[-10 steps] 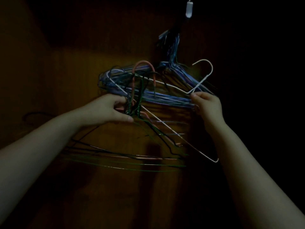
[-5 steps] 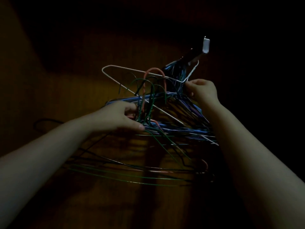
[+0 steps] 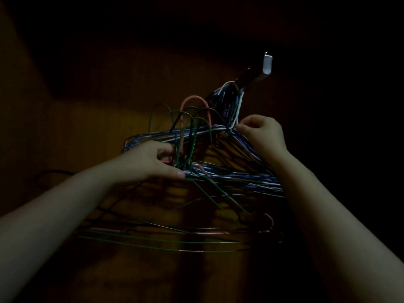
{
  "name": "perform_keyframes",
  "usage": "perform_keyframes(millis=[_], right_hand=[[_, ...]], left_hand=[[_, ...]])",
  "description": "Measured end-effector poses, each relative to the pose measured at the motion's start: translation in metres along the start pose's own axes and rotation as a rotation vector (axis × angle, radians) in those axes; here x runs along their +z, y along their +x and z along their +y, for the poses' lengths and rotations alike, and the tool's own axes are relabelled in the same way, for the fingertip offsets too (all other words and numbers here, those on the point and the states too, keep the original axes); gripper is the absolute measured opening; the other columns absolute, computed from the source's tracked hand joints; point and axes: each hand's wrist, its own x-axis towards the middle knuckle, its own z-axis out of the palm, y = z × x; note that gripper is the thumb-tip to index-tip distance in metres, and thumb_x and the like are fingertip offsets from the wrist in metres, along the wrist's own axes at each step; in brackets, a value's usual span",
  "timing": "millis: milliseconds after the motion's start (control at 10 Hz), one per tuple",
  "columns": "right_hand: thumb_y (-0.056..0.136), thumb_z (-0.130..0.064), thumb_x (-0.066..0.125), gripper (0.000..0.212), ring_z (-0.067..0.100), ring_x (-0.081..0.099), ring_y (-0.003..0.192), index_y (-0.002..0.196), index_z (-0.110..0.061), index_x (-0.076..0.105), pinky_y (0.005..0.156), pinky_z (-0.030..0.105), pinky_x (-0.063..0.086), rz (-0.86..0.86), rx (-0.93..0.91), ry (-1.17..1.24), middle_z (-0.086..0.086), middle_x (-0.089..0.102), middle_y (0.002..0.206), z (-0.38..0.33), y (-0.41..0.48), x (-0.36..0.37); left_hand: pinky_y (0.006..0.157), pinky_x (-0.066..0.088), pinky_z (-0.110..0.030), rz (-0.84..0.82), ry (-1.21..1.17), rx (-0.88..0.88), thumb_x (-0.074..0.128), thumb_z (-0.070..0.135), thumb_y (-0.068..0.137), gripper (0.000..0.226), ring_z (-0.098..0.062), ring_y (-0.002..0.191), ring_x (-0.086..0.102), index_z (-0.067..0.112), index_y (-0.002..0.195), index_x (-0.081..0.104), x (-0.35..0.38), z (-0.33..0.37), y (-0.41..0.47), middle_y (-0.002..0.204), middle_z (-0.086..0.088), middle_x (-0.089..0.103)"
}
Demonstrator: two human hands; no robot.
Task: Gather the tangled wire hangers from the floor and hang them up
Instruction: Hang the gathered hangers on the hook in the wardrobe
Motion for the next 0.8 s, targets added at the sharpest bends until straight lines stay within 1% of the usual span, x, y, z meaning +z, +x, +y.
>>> perform_keyframes(millis=[100,200,300,400,500,600,700,800], right_hand=[[0.089,-0.029,0.063,0.006,0.0,0.055,0.073,0.086,-0.026,0.067,0.057,0.017,0.038,0.034,-0.026,-0.101,-0.013,0.061,0.078,0.006,-0.003,0.002],[0.091,-0.03,0.059,0.014,0.008,0.059,0.087,0.099,-0.027,0.07,0.068,0.022,0.046,0.07,-0.02,-0.125,-0.008,0.065,0.093,0.006,-0.014,0.005],[0.092,-0.032,0.055,0.025,0.019,0.054,0.11,0.114,-0.025,0.065,0.095,0.041,0.044,0.146,-0.047,-0.229,-0.002,0.062,0.116,0.006,-0.031,0.008],[0.092,-0.027,0.054,0.027,0.02,0.05,0.114,0.117,-0.022,0.061,0.101,0.043,0.039,0.223,-0.021,-0.167,-0.001,0.058,0.118,0.002,-0.061,0.005],[0.09,-0.027,0.055,0.018,0.021,0.055,0.107,0.106,-0.025,0.062,0.097,0.05,0.042,0.246,0.039,0.024,-0.004,0.06,0.108,-0.003,-0.106,0.005],[0.089,-0.026,0.057,0.004,0.022,0.059,0.095,0.09,-0.03,0.057,0.091,0.051,0.044,0.254,0.105,0.137,-0.004,0.063,0.095,-0.007,-0.161,0.014],[0.09,-0.027,0.061,0.008,0.017,0.058,0.079,0.084,-0.026,0.056,0.076,0.036,0.044,0.15,0.223,0.234,-0.008,0.059,0.078,-0.012,-0.22,0.025],[0.094,-0.031,0.055,0.015,0.007,0.052,0.063,0.09,-0.02,0.065,0.058,0.026,0.037,-0.069,0.353,0.318,-0.01,0.058,0.071,-0.008,-0.266,0.032]], left_hand=[[0.084,0.041,-0.013,-0.065,-0.08,0.028,0.076,0.022,0.071,0.028,0.0,0.098,0.057,0.021,0.097,0.065,0.005,0.013,-0.018,0.104,0.012,0.064],[0.081,0.037,-0.003,-0.078,-0.13,0.028,0.072,0.012,0.076,0.025,0.006,0.095,0.051,0.027,0.091,0.06,0.01,0.013,-0.021,0.099,0.021,0.058],[0.072,0.035,0.003,-0.058,-0.161,0.018,0.072,0.01,0.076,0.026,0.007,0.093,0.052,0.027,0.092,0.059,0.018,0.02,-0.035,0.096,0.021,0.057],[0.07,0.035,0.008,-0.023,-0.17,0.021,0.071,0.008,0.077,0.025,0.009,0.09,0.052,0.026,0.09,0.06,0.025,0.024,-0.049,0.096,0.021,0.058],[0.067,0.036,0.007,0.029,-0.167,0.006,0.072,0.008,0.077,0.023,0.016,0.075,0.053,0.027,0.082,0.06,0.038,0.028,-0.067,0.088,0.021,0.059],[0.066,0.036,0.006,0.083,-0.226,-0.025,0.072,0.005,0.075,0.025,0.016,0.076,0.05,0.022,0.087,0.059,0.059,0.032,-0.085,0.088,0.022,0.056],[0.068,0.038,0.0,0.139,-0.321,-0.092,0.073,0.0,0.073,0.036,0.003,0.089,0.052,0.017,0.101,0.057,0.086,0.034,-0.102,0.094,0.014,0.057],[0.074,0.04,0.0,0.17,-0.381,-0.118,0.073,-0.003,0.072,0.041,-0.003,0.096,0.054,0.015,0.104,0.056,0.117,0.032,-0.123,0.102,0.006,0.059]])
